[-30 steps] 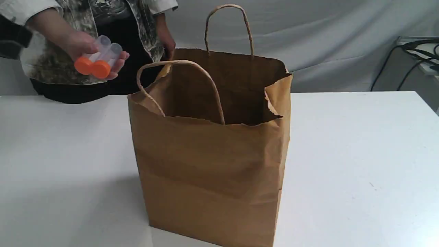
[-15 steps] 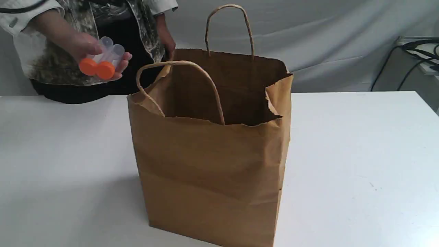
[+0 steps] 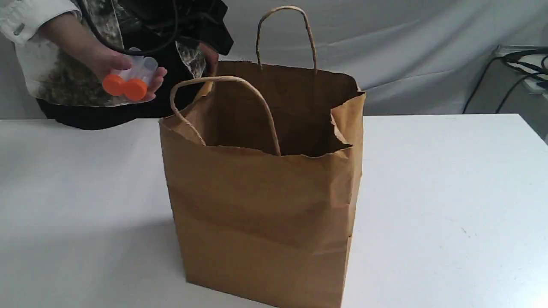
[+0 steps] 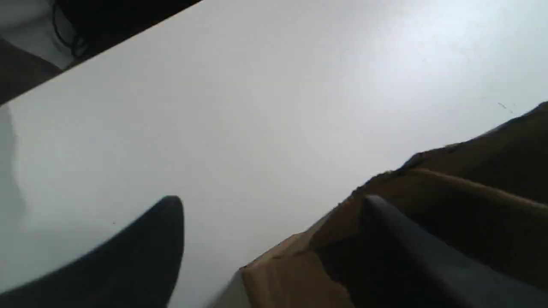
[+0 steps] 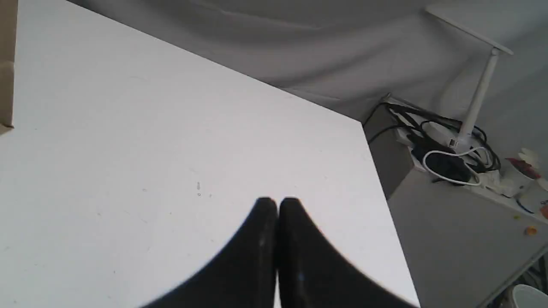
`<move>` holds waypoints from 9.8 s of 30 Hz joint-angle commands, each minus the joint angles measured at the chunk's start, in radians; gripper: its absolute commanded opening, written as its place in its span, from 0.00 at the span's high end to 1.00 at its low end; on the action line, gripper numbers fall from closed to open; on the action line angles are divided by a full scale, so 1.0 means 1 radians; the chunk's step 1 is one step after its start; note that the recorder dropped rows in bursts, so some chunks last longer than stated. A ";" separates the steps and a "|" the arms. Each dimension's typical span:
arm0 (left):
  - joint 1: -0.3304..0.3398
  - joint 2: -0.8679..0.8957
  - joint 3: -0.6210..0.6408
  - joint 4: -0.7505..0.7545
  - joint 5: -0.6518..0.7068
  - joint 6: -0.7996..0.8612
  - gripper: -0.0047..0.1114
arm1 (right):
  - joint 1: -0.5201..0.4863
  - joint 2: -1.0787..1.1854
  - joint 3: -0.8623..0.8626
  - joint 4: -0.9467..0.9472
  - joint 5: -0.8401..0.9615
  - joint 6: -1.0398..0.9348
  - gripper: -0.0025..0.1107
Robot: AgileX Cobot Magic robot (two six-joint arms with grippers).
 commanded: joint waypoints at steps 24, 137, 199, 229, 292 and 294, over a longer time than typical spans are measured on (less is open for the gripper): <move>-0.084 -0.046 0.166 0.196 0.003 -0.096 0.42 | 0.002 -0.006 0.003 -0.003 -0.001 0.001 0.98; -0.084 -0.023 0.152 0.149 0.003 -0.296 0.96 | 0.037 1.150 -0.962 -0.963 0.017 0.578 0.98; -0.109 -0.143 0.189 0.251 0.003 -0.543 0.96 | 0.282 1.373 -1.354 1.701 0.786 -1.686 0.98; -0.031 -0.232 0.478 0.176 0.003 -0.531 0.96 | 0.282 1.650 -1.552 1.579 0.422 -1.565 0.98; -0.033 -0.232 0.199 0.306 0.003 -0.436 0.96 | 0.282 1.509 -1.314 1.343 0.522 -1.348 0.98; -0.033 -0.232 0.199 0.306 0.003 -0.433 0.96 | 0.282 1.509 -1.272 1.343 0.497 -1.365 0.98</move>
